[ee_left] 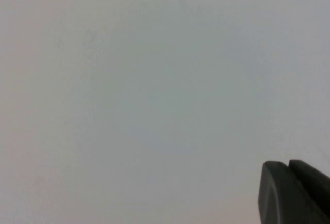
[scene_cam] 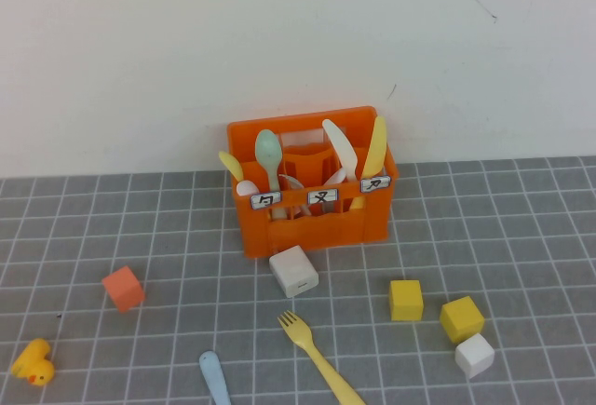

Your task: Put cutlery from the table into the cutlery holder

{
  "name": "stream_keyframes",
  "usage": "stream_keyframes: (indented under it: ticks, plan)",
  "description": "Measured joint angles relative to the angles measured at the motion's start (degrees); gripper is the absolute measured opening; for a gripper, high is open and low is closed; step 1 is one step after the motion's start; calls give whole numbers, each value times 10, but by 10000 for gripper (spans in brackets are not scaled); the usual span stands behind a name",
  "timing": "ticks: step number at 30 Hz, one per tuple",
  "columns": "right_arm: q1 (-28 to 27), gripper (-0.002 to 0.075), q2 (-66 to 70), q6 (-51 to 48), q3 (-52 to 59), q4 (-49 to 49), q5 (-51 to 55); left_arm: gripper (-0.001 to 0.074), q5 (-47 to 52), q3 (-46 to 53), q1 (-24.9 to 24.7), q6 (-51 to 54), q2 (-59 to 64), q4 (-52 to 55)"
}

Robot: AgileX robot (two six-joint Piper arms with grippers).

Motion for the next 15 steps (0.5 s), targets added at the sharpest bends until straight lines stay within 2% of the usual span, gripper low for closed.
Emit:
stream_keyframes:
  ticks: [3, 10, 15]
  plan:
    - [0, -1, 0, 4, -15, 0, 55, -1, 65, -53, 0, -4, 0, 0]
    - [0, -1, 0, -24, -130, 0, 265, -1, 232, -179, 0, 0, 11, 0]
    - [0, -1, 12, -76, -199, 1, 410, -1, 277, -202, 0, 2, 61, -1]
